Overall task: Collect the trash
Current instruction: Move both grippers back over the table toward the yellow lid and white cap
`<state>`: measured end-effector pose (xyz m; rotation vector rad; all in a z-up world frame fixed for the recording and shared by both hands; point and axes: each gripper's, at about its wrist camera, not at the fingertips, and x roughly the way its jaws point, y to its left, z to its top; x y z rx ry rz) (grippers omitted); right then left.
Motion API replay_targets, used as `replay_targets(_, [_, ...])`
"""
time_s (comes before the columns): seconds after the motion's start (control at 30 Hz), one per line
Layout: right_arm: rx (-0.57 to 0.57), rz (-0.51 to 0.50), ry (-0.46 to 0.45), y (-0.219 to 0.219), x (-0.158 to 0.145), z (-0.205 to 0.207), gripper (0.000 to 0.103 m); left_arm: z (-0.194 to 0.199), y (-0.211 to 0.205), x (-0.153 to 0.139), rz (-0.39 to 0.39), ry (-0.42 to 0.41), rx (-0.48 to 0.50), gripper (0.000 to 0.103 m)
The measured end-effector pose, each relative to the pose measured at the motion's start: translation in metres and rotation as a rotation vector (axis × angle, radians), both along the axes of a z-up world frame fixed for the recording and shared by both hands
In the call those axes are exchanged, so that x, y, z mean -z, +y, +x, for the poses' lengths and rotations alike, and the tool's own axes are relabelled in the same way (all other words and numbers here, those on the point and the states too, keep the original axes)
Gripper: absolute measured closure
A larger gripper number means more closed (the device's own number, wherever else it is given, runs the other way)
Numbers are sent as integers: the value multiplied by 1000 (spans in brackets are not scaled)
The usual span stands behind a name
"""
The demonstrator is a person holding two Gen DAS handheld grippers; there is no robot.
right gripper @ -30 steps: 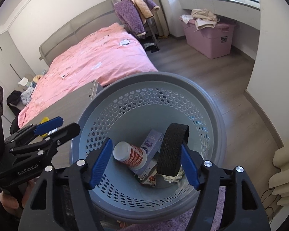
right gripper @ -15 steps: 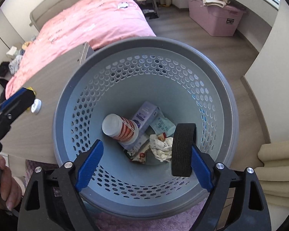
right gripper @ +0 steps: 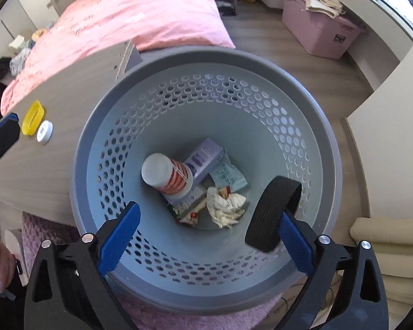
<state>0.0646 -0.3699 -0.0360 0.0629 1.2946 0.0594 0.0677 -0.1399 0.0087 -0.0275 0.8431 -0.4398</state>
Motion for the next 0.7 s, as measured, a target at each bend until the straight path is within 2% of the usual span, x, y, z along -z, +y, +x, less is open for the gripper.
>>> replay_targets(0.07, [-13, 64, -43, 1, -11, -2, 7, -1, 5, -1, -8, -4, -6, 38])
replay_targets(0.1, [-5, 34, -47, 3, -10, -3, 7, -1, 7, -1, -14, -2, -9, 38])
replay_targets(0.17, [2, -93, -16, 8, -4, 0, 7, -1, 11, -1, -25, 2, -11, 38])
replay_targets(0.2, [-11, -80, -15, 11, -4, 0, 7, -2, 12, -2, -28, -1, -13, 38])
replay_targets(0.27, [-55, 22, -41, 15, -8, -4, 7, -4, 17, -3, -30, -9, -18, 38])
replay_targets(0.3, [-50, -3, -46, 17, -9, -5, 7, -4, 19, -3, -33, -10, -21, 38])
replay_targets(0.37, [-27, -116, -25, 23, -4, -3, 7, -4, 23, -3, -43, -6, -25, 38])
replay_targets(0.43, [-30, -87, -28, 25, -8, -4, 7, -5, 27, -4, -48, -11, -30, 38])
replay_targets(0.7, [-6, -24, -142, 37, -27, -11, 7, -6, 48, -7, -49, -23, -72, 38])
